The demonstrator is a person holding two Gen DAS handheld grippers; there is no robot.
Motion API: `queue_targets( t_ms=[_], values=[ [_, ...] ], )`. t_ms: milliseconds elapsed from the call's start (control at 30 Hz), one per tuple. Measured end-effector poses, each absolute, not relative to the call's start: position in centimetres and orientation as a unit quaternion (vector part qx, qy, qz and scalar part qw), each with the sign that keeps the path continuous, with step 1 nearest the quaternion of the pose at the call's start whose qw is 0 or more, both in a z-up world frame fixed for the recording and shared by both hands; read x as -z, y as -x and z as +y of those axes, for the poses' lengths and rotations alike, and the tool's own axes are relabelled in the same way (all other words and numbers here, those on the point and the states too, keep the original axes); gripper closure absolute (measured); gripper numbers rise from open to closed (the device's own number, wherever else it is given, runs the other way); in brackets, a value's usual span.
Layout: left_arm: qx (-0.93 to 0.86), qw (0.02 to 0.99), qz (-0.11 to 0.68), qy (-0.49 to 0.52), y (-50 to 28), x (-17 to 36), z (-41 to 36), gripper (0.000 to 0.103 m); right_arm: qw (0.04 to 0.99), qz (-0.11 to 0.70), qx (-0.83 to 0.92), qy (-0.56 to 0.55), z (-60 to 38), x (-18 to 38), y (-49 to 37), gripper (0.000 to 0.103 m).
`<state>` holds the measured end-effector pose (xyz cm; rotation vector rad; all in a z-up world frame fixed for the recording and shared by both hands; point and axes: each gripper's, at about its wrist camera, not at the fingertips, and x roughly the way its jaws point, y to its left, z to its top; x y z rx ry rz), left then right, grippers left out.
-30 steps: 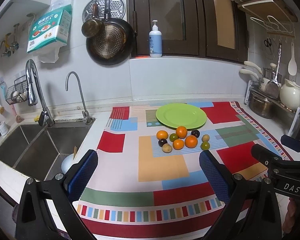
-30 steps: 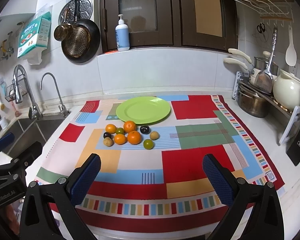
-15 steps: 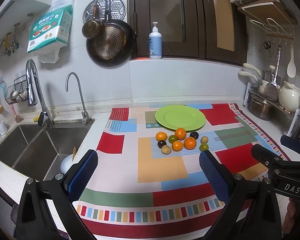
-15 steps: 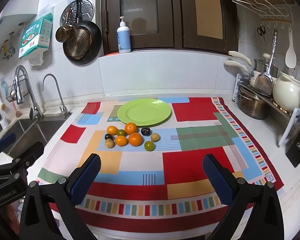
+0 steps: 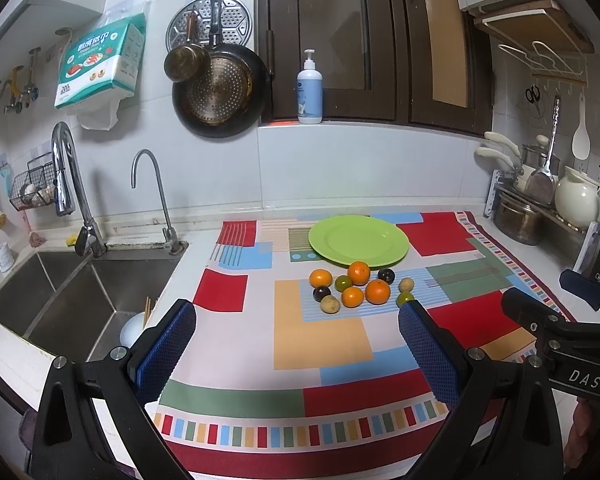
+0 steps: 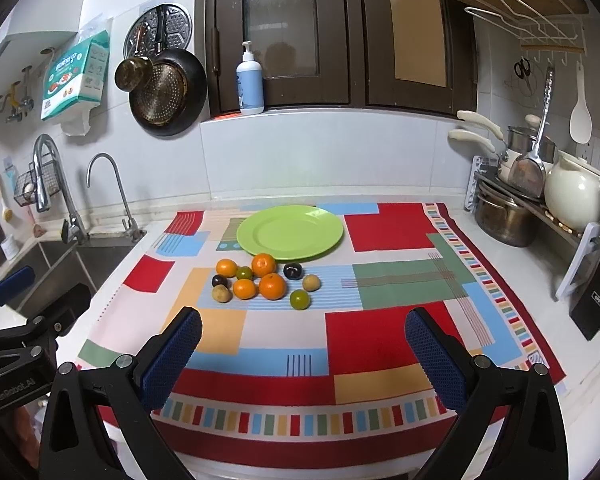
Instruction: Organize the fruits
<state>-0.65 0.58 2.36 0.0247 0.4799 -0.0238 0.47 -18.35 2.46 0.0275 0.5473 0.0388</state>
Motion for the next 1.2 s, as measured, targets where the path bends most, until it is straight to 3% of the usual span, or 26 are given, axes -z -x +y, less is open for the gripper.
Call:
queue_targets(
  t_ms=[1200],
  values=[
    [0.028, 0.969, 0.246, -0.024, -2.1, -2.3, 0.9, 0.0, 0.96, 0.278, -0.017, -0.017, -17.6, -2.5, -2.7, 0.001]
  ],
)
